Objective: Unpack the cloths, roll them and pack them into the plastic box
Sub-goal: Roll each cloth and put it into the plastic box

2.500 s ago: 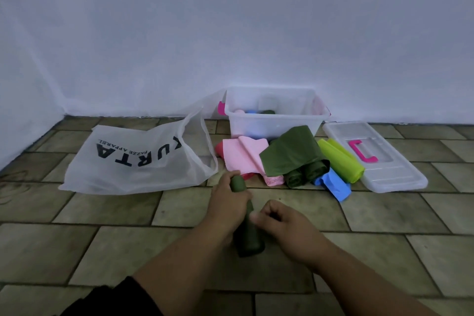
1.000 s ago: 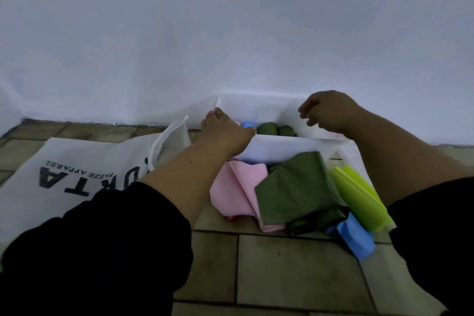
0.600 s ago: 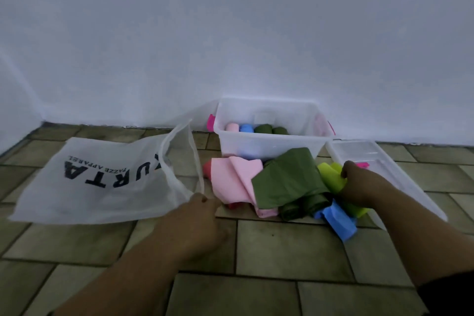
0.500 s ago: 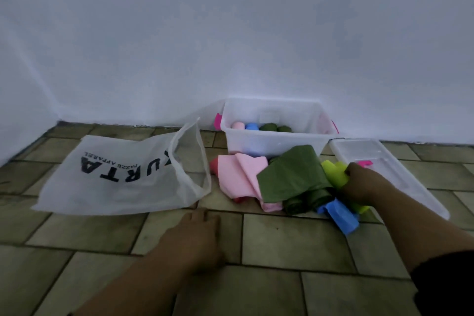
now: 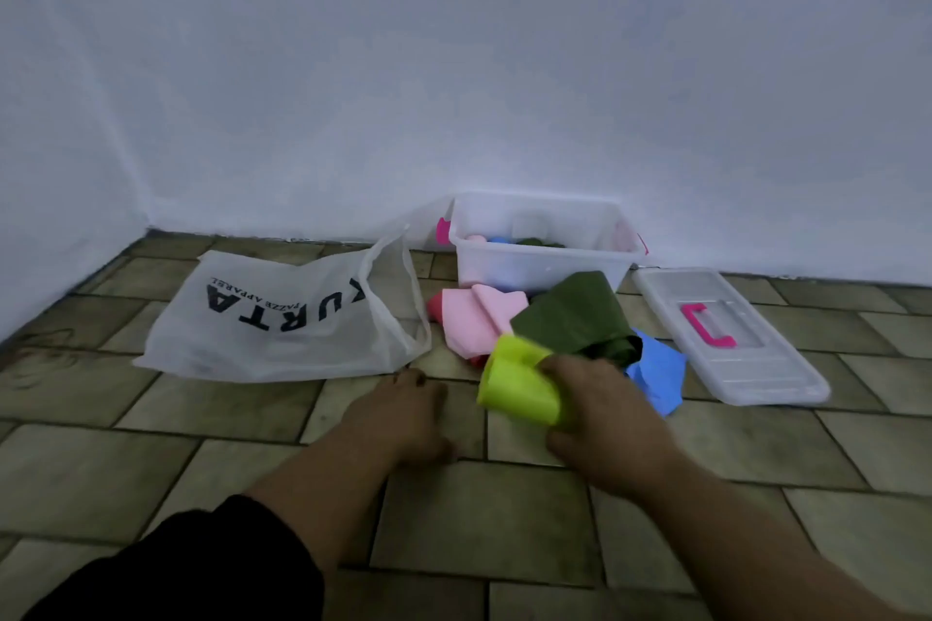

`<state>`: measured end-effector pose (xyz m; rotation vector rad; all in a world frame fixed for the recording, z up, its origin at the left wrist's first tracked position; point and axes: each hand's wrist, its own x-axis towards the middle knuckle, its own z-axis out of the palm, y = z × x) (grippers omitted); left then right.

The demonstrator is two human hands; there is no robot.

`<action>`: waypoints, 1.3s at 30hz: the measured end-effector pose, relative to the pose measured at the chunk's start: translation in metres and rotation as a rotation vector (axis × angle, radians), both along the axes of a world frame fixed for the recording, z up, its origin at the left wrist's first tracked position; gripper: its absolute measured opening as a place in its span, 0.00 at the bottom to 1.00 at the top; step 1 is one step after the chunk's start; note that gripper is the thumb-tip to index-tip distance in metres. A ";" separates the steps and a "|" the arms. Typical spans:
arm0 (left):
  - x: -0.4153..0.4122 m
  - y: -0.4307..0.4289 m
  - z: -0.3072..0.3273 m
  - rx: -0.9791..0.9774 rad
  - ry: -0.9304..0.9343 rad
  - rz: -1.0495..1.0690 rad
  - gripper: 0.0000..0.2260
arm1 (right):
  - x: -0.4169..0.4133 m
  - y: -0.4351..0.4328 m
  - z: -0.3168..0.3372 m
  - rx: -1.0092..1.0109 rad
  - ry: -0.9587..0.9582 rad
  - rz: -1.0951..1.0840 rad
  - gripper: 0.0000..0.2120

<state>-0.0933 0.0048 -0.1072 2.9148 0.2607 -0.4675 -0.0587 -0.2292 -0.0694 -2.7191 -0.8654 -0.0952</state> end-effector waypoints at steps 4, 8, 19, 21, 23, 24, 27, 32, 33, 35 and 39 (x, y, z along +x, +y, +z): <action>-0.003 0.018 0.024 -0.356 -0.362 0.261 0.22 | -0.021 0.003 -0.041 -0.099 0.007 0.145 0.26; -0.005 -0.003 0.048 -0.836 -0.546 0.157 0.10 | -0.032 -0.004 -0.052 0.002 0.031 0.139 0.27; 0.014 -0.025 0.018 -0.201 0.029 -0.404 0.22 | -0.042 0.004 -0.046 -0.115 -0.006 -0.037 0.26; 0.014 -0.022 0.016 -0.224 0.038 -0.430 0.23 | -0.035 0.000 -0.038 -0.149 0.035 0.000 0.25; 0.012 -0.022 0.016 -0.254 0.036 -0.448 0.25 | -0.029 -0.005 -0.031 -0.170 0.106 0.048 0.24; 0.012 -0.022 0.015 -0.265 0.026 -0.459 0.26 | -0.026 -0.007 -0.027 -0.168 0.157 0.060 0.23; 0.013 -0.021 0.012 -0.267 0.015 -0.454 0.26 | -0.012 -0.010 -0.016 -0.127 0.346 0.047 0.22; 0.016 -0.021 0.017 -0.247 -0.040 -0.378 0.22 | 0.009 -0.001 -0.006 -0.142 0.518 0.051 0.24; 0.014 -0.022 0.019 -0.272 -0.111 -0.331 0.20 | 0.012 0.000 -0.006 -0.142 0.537 0.044 0.24; 0.007 -0.027 0.023 -0.393 -0.244 -0.257 0.17 | 0.015 0.001 -0.007 -0.147 0.563 0.034 0.24; -0.010 -0.039 0.010 -0.337 -0.111 -0.306 0.20 | 0.019 0.001 -0.010 -0.141 0.580 0.030 0.22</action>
